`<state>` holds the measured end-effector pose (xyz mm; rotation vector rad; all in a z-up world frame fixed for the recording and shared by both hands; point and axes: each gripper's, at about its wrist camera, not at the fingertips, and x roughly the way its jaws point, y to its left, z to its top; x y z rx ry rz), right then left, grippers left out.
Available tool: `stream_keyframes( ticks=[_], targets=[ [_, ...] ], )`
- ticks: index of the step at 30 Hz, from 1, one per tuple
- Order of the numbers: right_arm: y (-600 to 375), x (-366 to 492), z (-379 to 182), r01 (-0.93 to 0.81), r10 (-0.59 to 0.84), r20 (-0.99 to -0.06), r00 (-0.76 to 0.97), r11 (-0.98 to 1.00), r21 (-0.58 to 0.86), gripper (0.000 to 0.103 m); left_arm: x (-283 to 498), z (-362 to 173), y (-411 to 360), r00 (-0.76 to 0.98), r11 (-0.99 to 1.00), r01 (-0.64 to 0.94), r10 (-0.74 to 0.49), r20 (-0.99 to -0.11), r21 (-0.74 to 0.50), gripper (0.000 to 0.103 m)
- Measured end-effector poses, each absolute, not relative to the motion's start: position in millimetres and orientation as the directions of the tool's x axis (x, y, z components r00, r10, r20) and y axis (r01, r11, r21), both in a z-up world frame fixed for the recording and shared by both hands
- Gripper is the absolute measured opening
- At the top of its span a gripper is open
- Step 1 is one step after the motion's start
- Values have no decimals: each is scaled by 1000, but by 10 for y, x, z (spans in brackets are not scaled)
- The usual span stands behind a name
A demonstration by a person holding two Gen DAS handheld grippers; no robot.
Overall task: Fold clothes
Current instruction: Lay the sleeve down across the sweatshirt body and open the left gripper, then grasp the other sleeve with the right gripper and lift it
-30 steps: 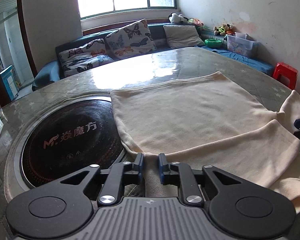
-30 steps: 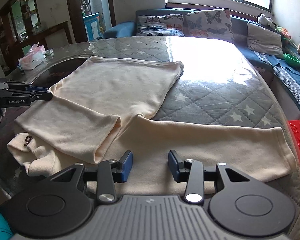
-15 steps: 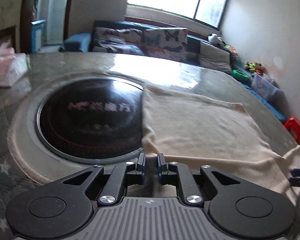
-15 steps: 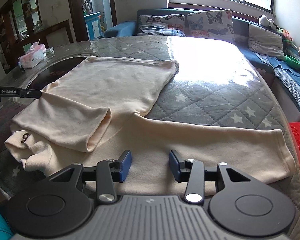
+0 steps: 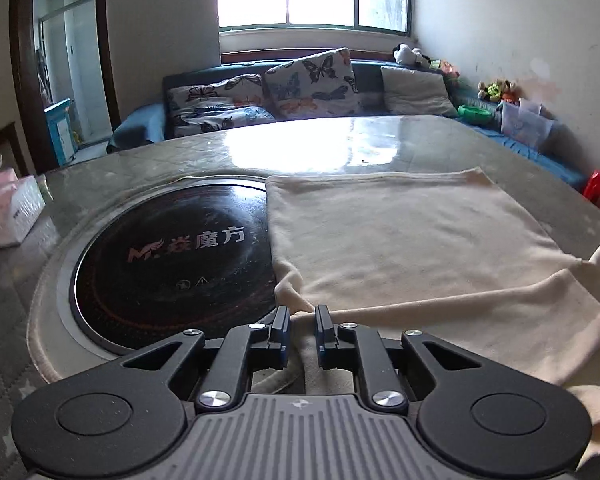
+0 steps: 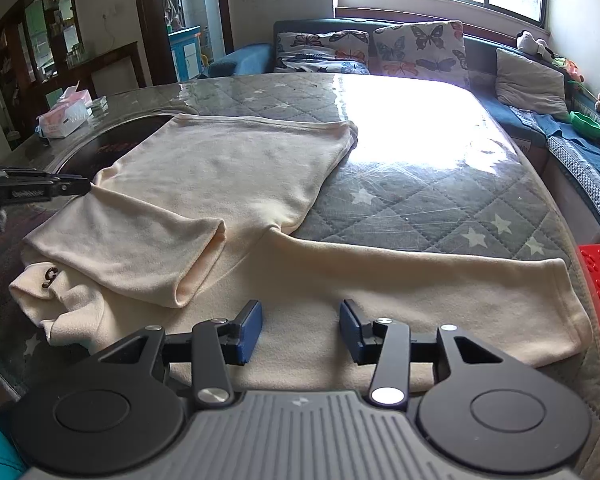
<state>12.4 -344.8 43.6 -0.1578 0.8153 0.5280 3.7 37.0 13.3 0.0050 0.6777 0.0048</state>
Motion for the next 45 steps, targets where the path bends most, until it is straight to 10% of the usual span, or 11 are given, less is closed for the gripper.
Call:
stream_keyframes(
  ticks=[23, 45],
  targets=[
    [-2920, -54, 522, -618, 431, -708, 560, 786, -11, 45, -361, 174, 192, 761, 992, 123, -93, -642, 2, 17],
    [-4614, 351, 403, 7, 26, -671, 741, 999, 46, 44, -254, 404, -633, 765, 959, 284, -228, -603, -2, 52]
  ],
)
